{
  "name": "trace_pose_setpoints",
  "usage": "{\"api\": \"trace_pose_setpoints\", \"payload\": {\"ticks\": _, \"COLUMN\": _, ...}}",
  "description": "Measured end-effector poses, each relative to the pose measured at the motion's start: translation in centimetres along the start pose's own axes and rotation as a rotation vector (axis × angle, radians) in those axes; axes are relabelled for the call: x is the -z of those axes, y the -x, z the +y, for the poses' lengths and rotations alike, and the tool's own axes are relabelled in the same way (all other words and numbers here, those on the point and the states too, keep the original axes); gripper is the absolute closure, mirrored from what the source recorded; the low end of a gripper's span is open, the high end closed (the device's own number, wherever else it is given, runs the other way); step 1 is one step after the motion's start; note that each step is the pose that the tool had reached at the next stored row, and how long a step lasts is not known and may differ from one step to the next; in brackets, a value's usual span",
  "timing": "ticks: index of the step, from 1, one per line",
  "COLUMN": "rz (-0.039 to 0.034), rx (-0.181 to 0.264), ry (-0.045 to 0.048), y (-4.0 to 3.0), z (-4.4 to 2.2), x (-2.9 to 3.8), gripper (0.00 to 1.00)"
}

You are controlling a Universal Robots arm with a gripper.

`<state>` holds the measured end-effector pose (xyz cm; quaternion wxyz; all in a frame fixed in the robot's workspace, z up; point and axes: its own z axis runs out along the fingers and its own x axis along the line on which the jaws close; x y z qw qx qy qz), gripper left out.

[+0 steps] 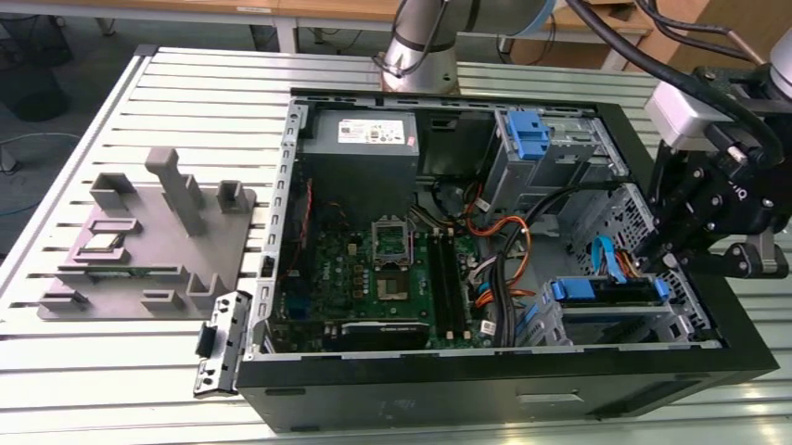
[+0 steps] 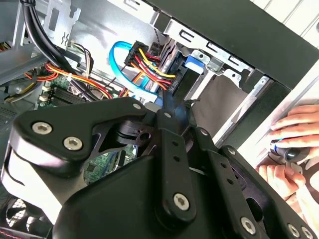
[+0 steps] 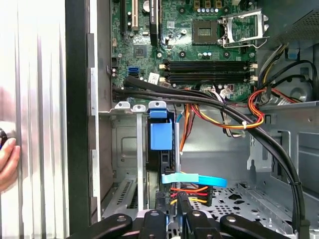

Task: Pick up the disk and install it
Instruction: 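Insert the second disk wire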

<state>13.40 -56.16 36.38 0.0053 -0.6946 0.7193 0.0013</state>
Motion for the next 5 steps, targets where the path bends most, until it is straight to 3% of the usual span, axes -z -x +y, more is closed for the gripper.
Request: {"api": "trace_pose_setpoints", "payload": {"ticks": 5, "rz": 0.0002, "rx": 0.000, "ry": 0.0000, "y": 0.00, "z": 0.00, "x": 0.17, "gripper": 0.76}}
